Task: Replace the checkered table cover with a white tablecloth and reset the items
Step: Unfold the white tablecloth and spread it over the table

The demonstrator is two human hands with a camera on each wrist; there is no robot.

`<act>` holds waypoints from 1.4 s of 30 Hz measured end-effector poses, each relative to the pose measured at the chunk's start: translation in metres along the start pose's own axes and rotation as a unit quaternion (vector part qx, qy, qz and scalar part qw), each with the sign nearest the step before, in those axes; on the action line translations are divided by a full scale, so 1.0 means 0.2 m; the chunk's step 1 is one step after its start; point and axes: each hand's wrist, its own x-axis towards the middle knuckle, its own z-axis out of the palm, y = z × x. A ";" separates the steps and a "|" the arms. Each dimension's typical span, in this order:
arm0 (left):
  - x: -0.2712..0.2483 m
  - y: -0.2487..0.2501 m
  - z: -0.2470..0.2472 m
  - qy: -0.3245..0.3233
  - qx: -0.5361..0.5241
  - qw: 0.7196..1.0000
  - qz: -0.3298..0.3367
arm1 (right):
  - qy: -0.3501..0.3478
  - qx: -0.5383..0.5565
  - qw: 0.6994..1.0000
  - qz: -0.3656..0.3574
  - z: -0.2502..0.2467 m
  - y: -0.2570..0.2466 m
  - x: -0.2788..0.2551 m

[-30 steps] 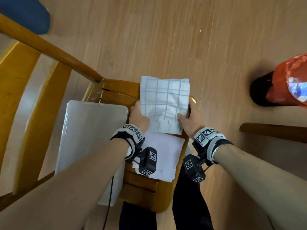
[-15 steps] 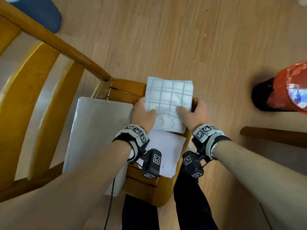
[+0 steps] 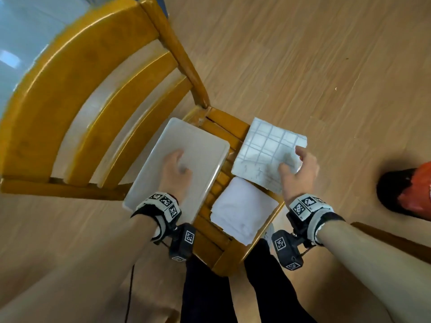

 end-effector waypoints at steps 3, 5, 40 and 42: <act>0.01 -0.19 -0.15 0.001 0.055 0.998 -0.036 | -0.016 0.031 0.999 -0.028 0.10 -0.08 -0.08; 0.05 -0.30 -0.23 -0.015 0.080 0.995 -0.055 | -0.053 0.068 0.996 -0.022 0.18 -0.13 -0.14; 0.17 -0.46 -0.39 -0.075 0.033 0.988 -0.129 | -0.180 -0.016 0.964 0.193 0.73 -0.15 -0.56; 0.16 -0.44 -0.39 -0.068 0.032 0.990 -0.119 | -0.177 -0.010 0.965 0.190 0.71 -0.15 -0.56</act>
